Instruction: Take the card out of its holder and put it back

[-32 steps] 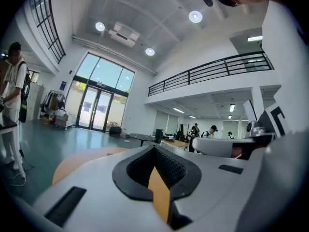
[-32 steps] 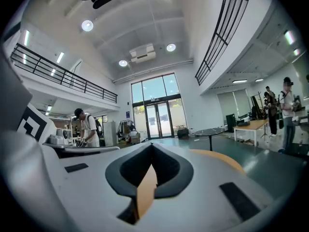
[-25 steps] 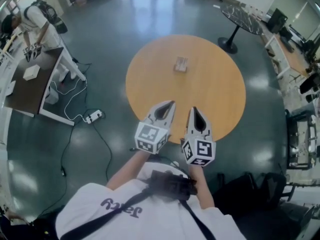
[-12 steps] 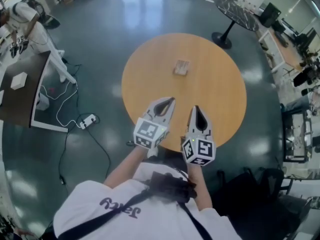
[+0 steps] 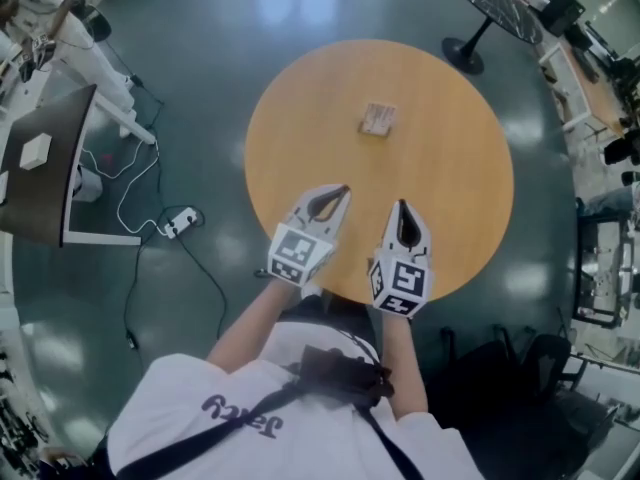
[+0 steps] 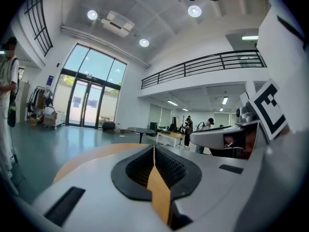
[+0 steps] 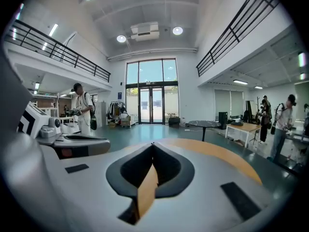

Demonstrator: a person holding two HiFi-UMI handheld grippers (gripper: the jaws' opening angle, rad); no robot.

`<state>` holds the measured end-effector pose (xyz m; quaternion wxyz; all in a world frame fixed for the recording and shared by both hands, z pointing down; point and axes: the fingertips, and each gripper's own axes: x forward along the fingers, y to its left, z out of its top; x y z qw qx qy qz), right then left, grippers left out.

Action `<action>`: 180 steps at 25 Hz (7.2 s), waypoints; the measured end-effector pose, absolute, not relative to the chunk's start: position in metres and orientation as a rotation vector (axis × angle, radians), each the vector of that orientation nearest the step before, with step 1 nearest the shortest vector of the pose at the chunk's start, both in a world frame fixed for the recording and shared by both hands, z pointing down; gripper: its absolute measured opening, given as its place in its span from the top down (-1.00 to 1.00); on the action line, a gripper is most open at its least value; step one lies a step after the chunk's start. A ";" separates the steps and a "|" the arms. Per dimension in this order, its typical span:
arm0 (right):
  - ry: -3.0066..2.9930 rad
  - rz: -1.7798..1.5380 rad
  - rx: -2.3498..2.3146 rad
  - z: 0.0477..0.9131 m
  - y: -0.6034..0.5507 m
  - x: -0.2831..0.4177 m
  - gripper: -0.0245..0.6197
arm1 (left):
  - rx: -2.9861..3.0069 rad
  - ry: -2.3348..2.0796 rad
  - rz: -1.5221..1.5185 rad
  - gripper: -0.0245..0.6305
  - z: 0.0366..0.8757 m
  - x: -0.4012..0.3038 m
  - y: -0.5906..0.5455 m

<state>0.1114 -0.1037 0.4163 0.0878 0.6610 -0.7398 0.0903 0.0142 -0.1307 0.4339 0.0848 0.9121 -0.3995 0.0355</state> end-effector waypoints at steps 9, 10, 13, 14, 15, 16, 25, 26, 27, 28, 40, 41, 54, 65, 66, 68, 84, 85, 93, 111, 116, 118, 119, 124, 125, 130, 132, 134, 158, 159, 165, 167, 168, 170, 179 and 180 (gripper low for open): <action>-2.240 0.333 1.882 0.441 -0.146 0.114 0.92 | 2.676 -1.238 0.236 0.85 0.471 -0.013 -0.181; -2.242 0.345 1.871 0.444 -0.151 0.115 0.92 | 2.671 -1.239 0.254 0.85 0.476 -0.017 -0.188; -2.248 0.381 1.840 0.453 -0.162 0.116 0.92 | 2.638 -1.242 0.309 0.79 0.493 -0.033 -0.208; -2.249 0.391 1.828 0.456 -0.164 0.117 0.92 | 2.628 -1.250 0.325 0.76 0.496 -0.039 -0.214; -2.249 0.400 1.815 0.459 -0.167 0.117 0.92 | 2.622 -1.262 0.336 0.75 0.497 -0.044 -0.222; -2.249 0.407 1.804 0.463 -0.170 0.118 0.92 | 2.618 -1.273 0.344 0.74 0.497 -0.050 -0.230; -2.221 0.514 1.765 0.494 -0.202 0.137 0.92 | 2.657 -1.163 0.479 0.50 0.523 -0.056 -0.283; -2.216 0.521 1.762 0.496 -0.206 0.140 0.92 | 2.667 -1.139 0.497 0.47 0.527 -0.053 -0.289; -2.214 0.527 1.759 0.498 -0.211 0.142 0.92 | 2.676 -1.115 0.513 0.44 0.529 -0.051 -0.296; -2.212 0.533 1.756 0.500 -0.216 0.143 0.92 | 2.685 -1.091 0.528 0.40 0.532 -0.048 -0.302; -2.171 0.602 1.720 0.527 -0.260 0.160 0.92 | 2.808 -0.657 0.579 0.22 0.564 0.019 -0.366; -2.167 0.608 1.722 0.529 -0.263 0.162 0.92 | 2.817 -0.617 0.569 0.22 0.566 0.027 -0.369; -2.103 0.731 1.752 0.556 -0.276 0.181 0.92 | 2.872 -0.246 0.462 0.23 0.583 0.109 -0.389; -2.136 0.780 1.733 0.560 -0.274 0.185 0.92 | 2.978 0.050 0.399 0.59 0.572 0.148 -0.369; -2.159 0.779 1.717 0.559 -0.274 0.183 0.92 | 2.978 0.072 0.391 0.66 0.571 0.150 -0.368; -2.197 0.773 1.682 0.557 -0.272 0.177 0.92 | 2.975 0.110 0.381 0.79 0.574 0.150 -0.366; -2.266 0.700 1.696 0.526 -0.254 0.166 0.92 | 2.979 0.151 0.358 0.84 0.537 0.141 -0.379; -2.270 0.694 1.710 0.522 -0.252 0.166 0.92 | 2.987 0.144 0.353 0.84 0.530 0.139 -0.379; -2.317 0.640 1.799 0.487 -0.225 0.162 0.92 | 3.055 -0.005 0.301 0.84 0.472 0.120 -0.362; -2.437 0.377 1.932 0.403 -0.157 0.139 0.92 | 2.884 -0.898 0.122 0.84 0.401 0.049 -0.239; -2.449 0.308 1.953 0.389 -0.143 0.131 0.92 | 2.871 -1.082 0.108 0.84 0.387 0.042 -0.209; -2.449 0.289 1.964 0.387 -0.137 0.130 0.92 | 2.856 -1.152 0.111 0.84 0.384 0.041 -0.198; -2.451 0.283 1.967 0.386 -0.135 0.129 0.92 | 2.852 -1.185 0.103 0.84 0.380 0.041 -0.193; -2.450 0.250 1.993 0.379 -0.128 0.117 0.92 | 2.804 -1.348 0.022 0.84 0.363 0.032 -0.171; -2.447 0.247 2.000 0.378 -0.126 0.115 0.92 | 2.792 -1.382 0.015 0.84 0.363 0.028 -0.168; -2.435 0.242 2.006 0.377 -0.122 0.107 0.92 | 2.714 -1.508 -0.022 0.84 0.365 0.007 -0.162; -2.429 0.240 2.005 0.376 -0.122 0.108 0.92 | 2.696 -1.530 -0.025 0.84 0.367 0.005 -0.161; -2.423 0.241 2.006 0.376 -0.122 0.109 0.92 | 2.685 -1.537 -0.020 0.84 0.372 0.004 -0.159; -2.292 0.430 1.961 0.435 -0.149 0.130 0.92 | 2.575 -1.584 0.092 0.84 0.445 -0.041 -0.223; -2.285 0.441 1.960 0.439 -0.152 0.132 0.92 | 2.570 -1.589 0.106 0.84 0.449 -0.043 -0.229; -2.265 0.506 1.933 0.458 -0.164 0.139 0.92 | 2.603 -1.563 0.243 0.84 0.476 -0.058 -0.262; -2.255 0.527 1.926 0.465 -0.168 0.141 0.92 | 2.634 -1.551 0.283 0.84 0.478 -0.060 -0.274; -2.248 0.538 1.922 0.469 -0.171 0.143 0.92 | 2.647 -1.548 0.299 0.84 0.479 -0.060 -0.281; -2.234 0.562 1.915 0.476 -0.176 0.146 0.92 | 2.675 -1.539 0.318 0.84 0.477 -0.059 -0.294; -2.210 0.626 1.899 0.496 -0.193 0.161 0.92 | 2.831 -1.388 0.455 0.84 0.484 -0.042 -0.347; -2.208 0.631 1.898 0.498 -0.195 0.163 0.92 | 2.847 -1.361 0.458 0.84 0.484 -0.039 -0.352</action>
